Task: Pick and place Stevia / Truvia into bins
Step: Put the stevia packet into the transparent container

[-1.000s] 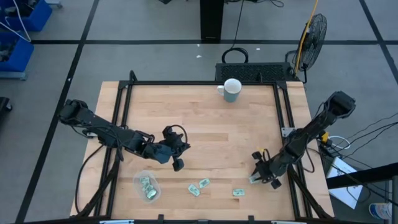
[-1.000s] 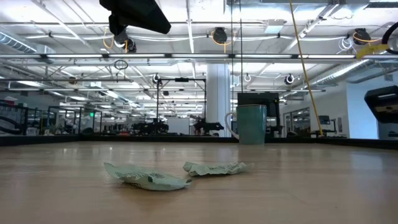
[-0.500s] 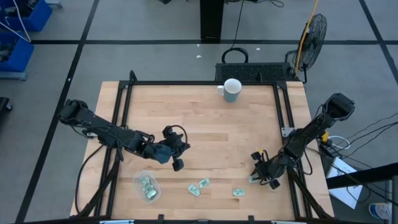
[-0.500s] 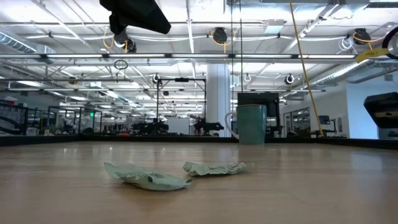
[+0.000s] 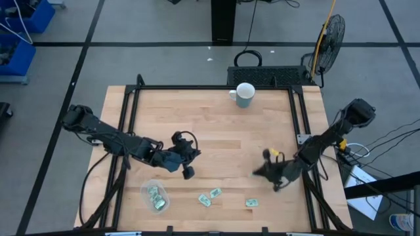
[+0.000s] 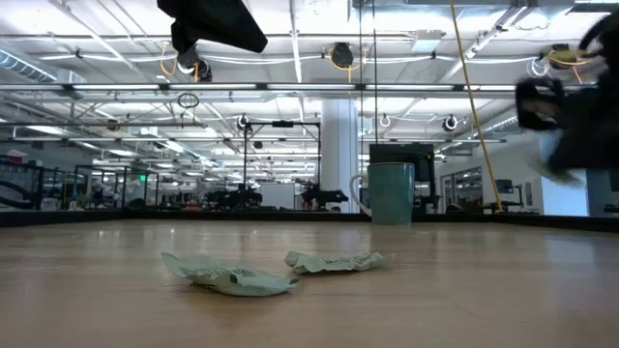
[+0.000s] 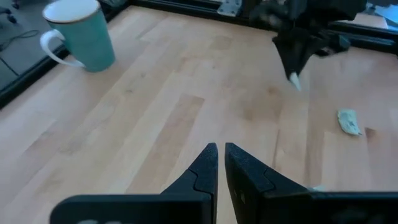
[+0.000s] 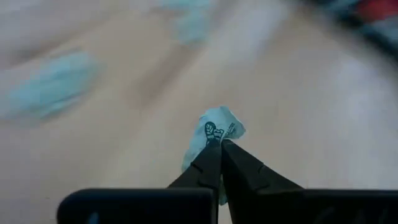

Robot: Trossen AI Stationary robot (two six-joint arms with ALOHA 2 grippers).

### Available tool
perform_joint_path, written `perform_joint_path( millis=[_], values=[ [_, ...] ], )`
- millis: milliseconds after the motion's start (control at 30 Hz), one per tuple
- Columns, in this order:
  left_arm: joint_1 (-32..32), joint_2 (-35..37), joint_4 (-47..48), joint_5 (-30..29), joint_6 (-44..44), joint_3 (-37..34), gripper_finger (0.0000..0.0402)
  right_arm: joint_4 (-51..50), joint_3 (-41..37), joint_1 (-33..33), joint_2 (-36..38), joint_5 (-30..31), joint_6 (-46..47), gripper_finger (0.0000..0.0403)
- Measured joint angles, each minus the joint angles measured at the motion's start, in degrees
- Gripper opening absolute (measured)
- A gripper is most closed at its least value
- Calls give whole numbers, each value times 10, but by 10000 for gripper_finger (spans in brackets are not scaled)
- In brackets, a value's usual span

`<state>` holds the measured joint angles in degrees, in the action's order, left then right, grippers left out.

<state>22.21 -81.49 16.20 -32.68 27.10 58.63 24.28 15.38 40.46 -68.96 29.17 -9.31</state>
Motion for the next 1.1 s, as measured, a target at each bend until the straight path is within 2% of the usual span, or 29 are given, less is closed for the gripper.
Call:
perform_joint_path(
  millis=[133,233,300,367,500,700,767,933,1100],
  values=[
    [-9,0,-1,-4,-5,0,37,158,0,-56,9,154,-95,5],
    [-19,-2,-16,-5,-25,0,37,289,0,-111,9,206,-125,2],
    [-29,-12,-52,-15,-43,0,37,350,0,-149,9,195,-119,2],
    [-41,-26,-96,-25,-74,0,37,382,0,-183,9,159,-106,3],
    [-71,-66,-212,-23,-136,1,37,375,1,-228,9,102,-90,5],
    [-125,-140,-387,-10,-181,1,37,354,1,-254,9,97,-93,1],
    [-143,-161,-428,22,-184,0,37,354,1,-257,9,97,-94,2],
    [-182,-214,-546,151,-184,1,37,354,1,-266,9,96,-94,3],
    [-208,-247,-582,187,-180,0,42,350,1,-267,9,96,-96,3]
  ],
)
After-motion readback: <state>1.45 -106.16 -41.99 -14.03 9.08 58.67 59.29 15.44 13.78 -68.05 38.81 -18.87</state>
